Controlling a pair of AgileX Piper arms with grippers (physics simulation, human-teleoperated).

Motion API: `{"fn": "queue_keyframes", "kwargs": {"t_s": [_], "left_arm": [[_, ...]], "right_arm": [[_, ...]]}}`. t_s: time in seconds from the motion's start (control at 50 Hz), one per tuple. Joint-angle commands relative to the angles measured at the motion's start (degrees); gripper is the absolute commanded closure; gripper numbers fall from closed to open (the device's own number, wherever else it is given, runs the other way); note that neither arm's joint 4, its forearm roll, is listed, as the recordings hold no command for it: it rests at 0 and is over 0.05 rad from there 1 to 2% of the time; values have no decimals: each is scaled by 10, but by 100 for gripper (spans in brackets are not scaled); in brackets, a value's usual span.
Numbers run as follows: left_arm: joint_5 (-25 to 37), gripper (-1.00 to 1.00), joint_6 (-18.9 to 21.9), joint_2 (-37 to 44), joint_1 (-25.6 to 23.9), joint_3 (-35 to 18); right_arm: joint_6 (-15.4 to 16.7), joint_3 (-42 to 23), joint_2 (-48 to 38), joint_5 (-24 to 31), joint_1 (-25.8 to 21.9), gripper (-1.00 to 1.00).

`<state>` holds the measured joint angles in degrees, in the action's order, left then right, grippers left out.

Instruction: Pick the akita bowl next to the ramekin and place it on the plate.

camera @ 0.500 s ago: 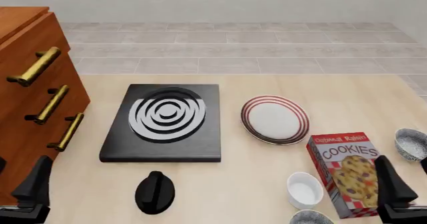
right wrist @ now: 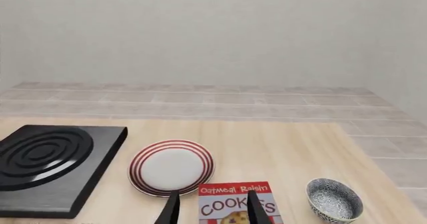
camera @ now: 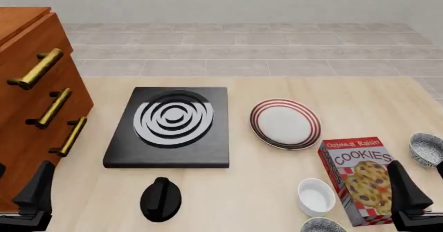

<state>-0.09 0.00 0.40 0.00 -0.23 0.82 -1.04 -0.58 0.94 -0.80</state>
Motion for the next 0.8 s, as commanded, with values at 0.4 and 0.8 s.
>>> {"fn": "queue_keyframes", "kwargs": {"t_s": [0.4, 0.8], "left_arm": [[0, -100, 0, 0, 0, 0], [0, -100, 0, 0, 0, 0]], "right_arm": [[26, -109, -33, 97, -34, -100], [50, -186, -63, 176, -43, -100]]}}
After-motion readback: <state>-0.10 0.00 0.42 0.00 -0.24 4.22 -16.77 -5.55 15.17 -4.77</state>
